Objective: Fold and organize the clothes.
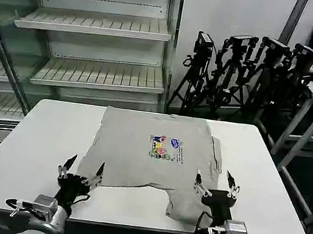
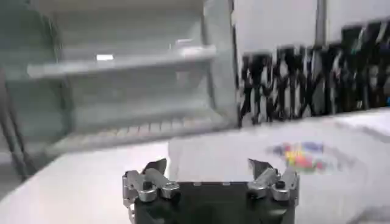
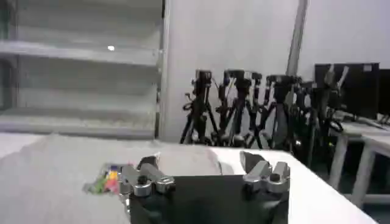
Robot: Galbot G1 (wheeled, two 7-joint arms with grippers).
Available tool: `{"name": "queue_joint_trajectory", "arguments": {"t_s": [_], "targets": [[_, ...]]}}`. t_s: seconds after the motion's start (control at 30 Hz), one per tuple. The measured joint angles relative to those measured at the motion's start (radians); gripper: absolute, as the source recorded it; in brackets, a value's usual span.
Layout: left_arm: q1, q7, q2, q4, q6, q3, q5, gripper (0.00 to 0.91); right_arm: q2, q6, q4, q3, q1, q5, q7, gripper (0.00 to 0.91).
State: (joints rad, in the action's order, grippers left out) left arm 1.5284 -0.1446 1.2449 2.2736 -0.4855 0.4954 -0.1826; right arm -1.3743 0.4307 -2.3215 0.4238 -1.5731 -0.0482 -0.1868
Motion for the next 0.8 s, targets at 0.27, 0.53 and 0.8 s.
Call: {"name": "queue_joint_trajectory", "arguments": {"t_s": [0.27, 0.53, 0.8], "targets": [[0.006, -0.016, -0.053, -0.058, -0.046, 0.017, -0.047, 0.907, 0.003, -0.023, 0.000, 0.023, -0.093, -0.013, 0.013, 0.907], [-0.007, -0.026, -0.069, -0.100, -0.069, 0.015, -0.100, 0.907, -0.010, -0.032, 0.007, 0.013, -0.165, -0.005, 0.015, 0.907], [-0.028, -0.032, -0.075, -0.137, -0.079, 0.007, -0.141, 0.071, -0.027, -0.030, 0.036, -0.003, -0.182, -0.005, 0.012, 0.000]]}}
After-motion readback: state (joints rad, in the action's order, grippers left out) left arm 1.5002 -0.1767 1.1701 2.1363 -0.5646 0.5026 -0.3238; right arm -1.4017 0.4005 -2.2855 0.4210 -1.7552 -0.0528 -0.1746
